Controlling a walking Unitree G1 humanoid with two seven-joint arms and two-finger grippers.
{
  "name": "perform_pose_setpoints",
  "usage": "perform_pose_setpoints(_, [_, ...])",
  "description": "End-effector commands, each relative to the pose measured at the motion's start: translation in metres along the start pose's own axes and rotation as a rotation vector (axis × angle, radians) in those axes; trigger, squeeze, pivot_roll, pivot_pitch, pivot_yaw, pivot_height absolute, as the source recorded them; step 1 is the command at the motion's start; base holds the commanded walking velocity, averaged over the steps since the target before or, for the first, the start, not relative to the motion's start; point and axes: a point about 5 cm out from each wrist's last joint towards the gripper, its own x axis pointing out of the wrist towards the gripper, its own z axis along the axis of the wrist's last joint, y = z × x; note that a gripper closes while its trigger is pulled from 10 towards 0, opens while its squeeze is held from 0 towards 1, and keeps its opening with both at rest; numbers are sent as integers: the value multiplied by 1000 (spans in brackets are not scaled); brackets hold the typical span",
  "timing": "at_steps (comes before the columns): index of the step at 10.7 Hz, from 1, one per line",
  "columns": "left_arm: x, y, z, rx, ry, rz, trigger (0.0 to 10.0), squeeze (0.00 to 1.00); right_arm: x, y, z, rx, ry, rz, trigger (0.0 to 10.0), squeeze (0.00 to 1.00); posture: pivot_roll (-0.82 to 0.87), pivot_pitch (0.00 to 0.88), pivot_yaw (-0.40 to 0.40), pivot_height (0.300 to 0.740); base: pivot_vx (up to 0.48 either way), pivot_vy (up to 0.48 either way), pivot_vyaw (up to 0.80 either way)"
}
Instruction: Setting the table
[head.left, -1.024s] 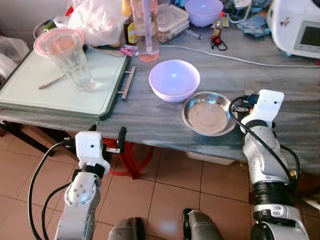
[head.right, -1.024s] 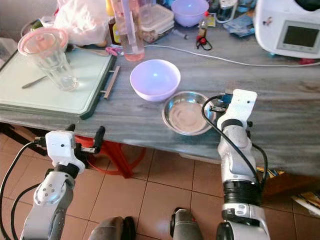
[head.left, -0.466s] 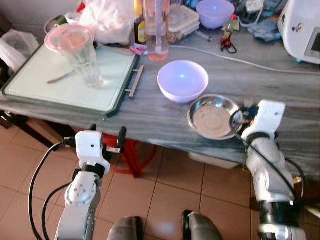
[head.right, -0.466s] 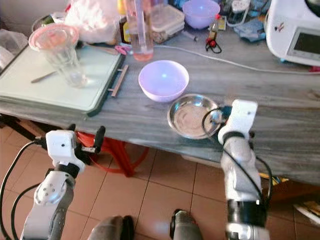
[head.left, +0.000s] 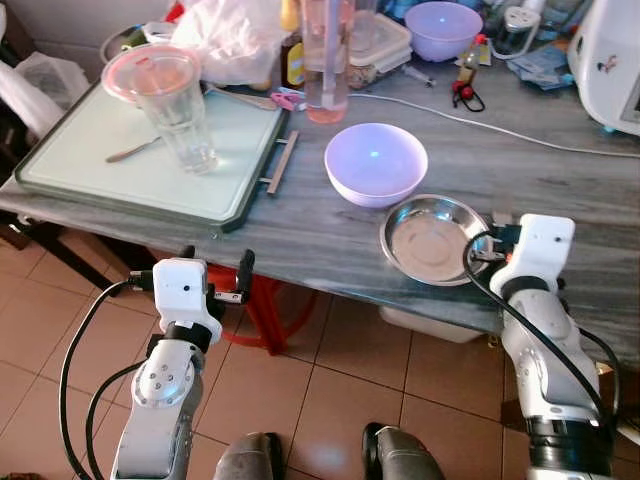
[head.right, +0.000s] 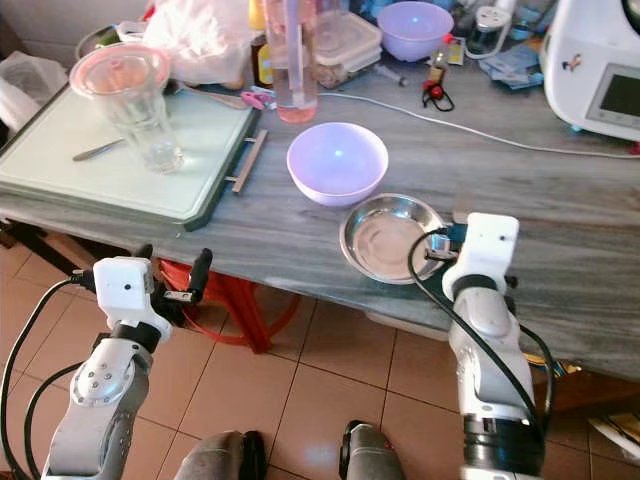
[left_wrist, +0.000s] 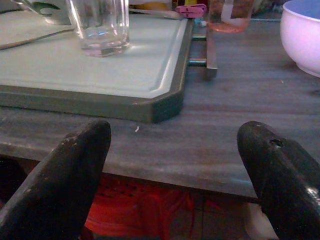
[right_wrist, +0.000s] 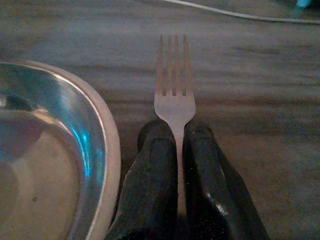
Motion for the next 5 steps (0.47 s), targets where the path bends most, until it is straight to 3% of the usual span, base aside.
perform_pose_setpoints(1, [-1,3,-2,2,10,2,10000,0,-12,-10,-48,-1,220,-55,10000,0,35,171,82,740,0,0,0])
perform_pose_setpoints(5, [-1,1,-2,2,12,-5,10000,0,-22,-16,-56,32,253,-94,10000,0,30,176,87,740,0,0,0])
